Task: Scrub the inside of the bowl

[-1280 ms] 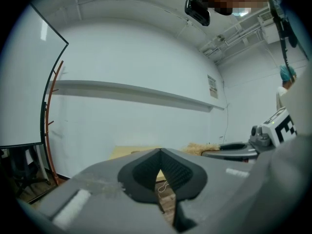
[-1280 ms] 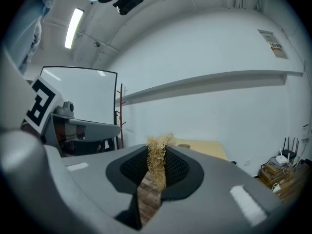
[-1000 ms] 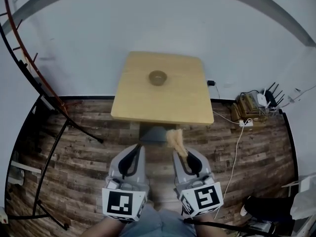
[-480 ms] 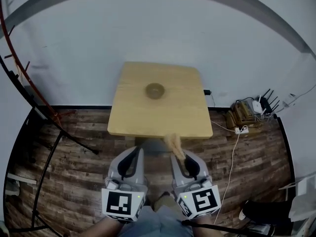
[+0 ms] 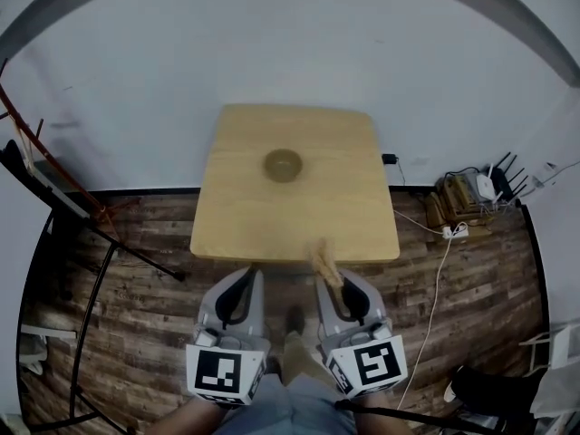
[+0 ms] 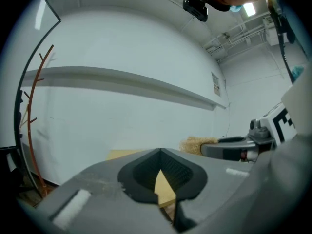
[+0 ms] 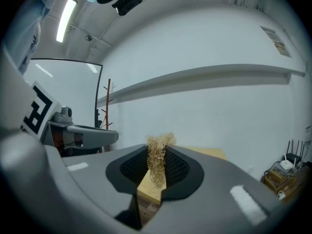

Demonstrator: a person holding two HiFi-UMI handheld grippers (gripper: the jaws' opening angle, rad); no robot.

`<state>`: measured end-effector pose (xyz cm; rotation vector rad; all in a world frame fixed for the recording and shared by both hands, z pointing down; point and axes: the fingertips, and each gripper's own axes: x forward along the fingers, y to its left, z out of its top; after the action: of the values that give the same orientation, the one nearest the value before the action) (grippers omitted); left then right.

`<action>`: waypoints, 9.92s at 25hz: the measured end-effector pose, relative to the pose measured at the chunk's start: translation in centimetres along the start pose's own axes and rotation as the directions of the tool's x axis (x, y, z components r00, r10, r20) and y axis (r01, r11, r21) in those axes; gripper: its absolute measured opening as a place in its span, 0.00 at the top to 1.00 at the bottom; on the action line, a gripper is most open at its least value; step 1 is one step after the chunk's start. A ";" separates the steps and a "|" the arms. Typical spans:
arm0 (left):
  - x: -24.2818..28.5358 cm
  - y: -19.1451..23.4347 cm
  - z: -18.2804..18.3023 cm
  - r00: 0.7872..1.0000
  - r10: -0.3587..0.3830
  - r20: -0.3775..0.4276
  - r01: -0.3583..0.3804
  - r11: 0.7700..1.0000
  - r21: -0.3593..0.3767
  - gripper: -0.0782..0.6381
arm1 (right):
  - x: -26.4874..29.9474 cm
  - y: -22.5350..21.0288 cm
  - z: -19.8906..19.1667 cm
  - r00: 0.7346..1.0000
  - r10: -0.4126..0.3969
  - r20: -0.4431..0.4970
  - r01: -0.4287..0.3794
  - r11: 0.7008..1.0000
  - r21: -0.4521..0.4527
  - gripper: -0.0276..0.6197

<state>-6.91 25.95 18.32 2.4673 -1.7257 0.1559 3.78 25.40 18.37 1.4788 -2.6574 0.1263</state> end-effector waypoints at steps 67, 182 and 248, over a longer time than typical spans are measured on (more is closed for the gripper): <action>34.0 15.8 -12.8 0.908 -0.172 -0.382 0.080 0.966 -0.245 0.81 | 32.2 -12.6 -12.6 0.933 0.034 -0.359 0.047 0.976 0.214 0.85; 35.7 13.2 -13.1 0.843 -0.273 -0.464 0.240 0.962 -0.130 0.84 | 31.6 -11.6 -15.7 0.811 0.158 -0.563 -0.182 0.983 0.013 0.86; 34.8 12.8 -12.5 0.811 -0.354 -0.465 0.289 0.935 -0.207 0.84 | 31.6 -5.5 -14.0 0.772 0.434 -0.465 -0.360 0.901 0.242 0.86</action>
<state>-7.21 -8.66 36.72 2.3076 -1.0555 0.5703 -7.45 -2.40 36.32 0.7245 -2.4874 0.6529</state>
